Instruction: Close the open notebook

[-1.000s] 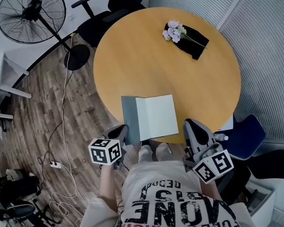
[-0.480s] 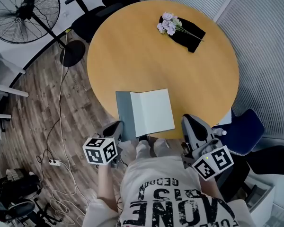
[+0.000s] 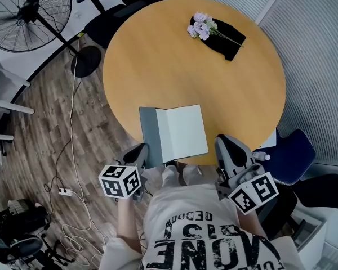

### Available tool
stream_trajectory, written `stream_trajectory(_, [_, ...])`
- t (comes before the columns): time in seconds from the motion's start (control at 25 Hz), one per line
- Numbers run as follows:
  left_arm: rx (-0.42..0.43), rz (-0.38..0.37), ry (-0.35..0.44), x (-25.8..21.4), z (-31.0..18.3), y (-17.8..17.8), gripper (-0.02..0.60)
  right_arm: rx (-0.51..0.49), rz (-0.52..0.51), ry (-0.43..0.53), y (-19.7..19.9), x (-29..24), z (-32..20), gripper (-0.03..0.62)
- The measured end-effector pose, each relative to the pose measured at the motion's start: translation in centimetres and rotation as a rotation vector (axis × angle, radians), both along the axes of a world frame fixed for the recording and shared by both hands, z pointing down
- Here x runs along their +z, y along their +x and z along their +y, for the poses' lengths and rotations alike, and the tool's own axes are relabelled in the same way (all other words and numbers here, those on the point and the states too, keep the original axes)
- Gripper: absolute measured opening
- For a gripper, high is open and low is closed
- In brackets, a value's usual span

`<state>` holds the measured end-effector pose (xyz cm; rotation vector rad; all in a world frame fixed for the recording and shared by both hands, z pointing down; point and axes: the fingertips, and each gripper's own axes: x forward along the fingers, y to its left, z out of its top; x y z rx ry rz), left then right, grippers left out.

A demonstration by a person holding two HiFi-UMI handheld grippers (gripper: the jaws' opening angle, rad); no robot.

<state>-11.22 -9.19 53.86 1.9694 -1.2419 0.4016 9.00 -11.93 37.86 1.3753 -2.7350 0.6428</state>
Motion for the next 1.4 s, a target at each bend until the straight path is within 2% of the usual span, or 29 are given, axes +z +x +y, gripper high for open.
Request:
stream_trajectory(0.4, [0.028, 0.005, 0.015, -0.5, -0.4, 1.2, 0.017, 0.005, 0.003, -0.012, 0.4, 0.6, -0.7, 0.012])
stream_trajectory(0.88, [0.103, 0.024, 0.057, -2.1, -1.1, 4.8, 0.017, 0.008, 0.006, -0.021, 1.3, 0.9, -1.4, 0.012])
stream_trajectory(1.4, [0.105, 0.017, 0.071, -2.8, -2.0, 7.2, 0.017, 0.014, -0.004, -0.005, 3.9, 0.3, -2.5, 0.012])
